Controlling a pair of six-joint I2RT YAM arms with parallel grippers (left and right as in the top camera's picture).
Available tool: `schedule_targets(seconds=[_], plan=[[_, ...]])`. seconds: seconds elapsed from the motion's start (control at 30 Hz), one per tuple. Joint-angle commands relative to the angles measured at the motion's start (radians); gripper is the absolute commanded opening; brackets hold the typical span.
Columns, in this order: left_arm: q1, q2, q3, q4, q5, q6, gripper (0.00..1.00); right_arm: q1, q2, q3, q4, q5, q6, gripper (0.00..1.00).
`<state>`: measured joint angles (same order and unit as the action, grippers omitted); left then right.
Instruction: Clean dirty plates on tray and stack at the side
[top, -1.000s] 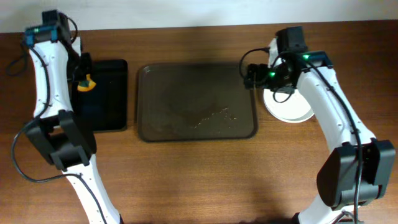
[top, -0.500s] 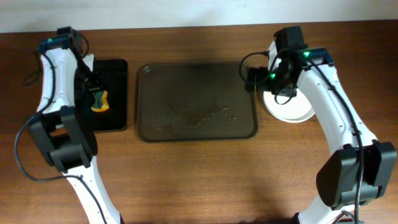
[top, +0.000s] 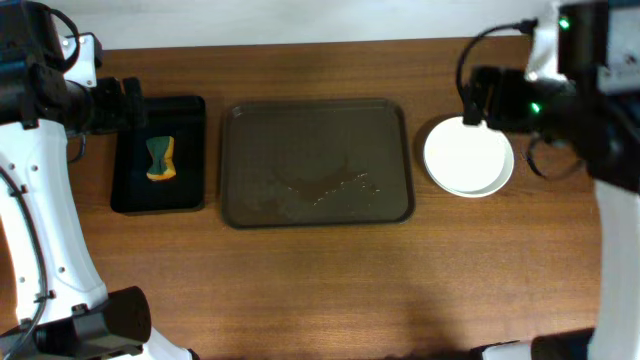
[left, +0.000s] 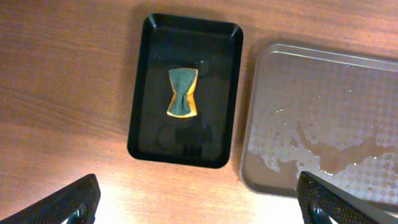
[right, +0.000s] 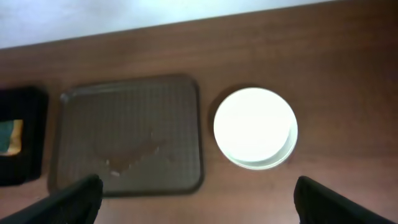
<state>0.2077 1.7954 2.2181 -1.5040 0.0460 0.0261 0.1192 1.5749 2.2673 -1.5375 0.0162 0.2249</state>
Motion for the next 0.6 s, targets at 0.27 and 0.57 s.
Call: schedule_targets(seconds=[0.27,0.57], plan=[[-0.005,0.007,0.000,0.001,0.011,-0.011,0.99,-0.003,-0.039,0.014,-0.138,0.074,-0.012,0.98],[-0.005,0.007,0.000,0.001,0.011,-0.011,0.99,-0.003,-0.381,-0.600,0.534,0.018,-0.248,0.98]])
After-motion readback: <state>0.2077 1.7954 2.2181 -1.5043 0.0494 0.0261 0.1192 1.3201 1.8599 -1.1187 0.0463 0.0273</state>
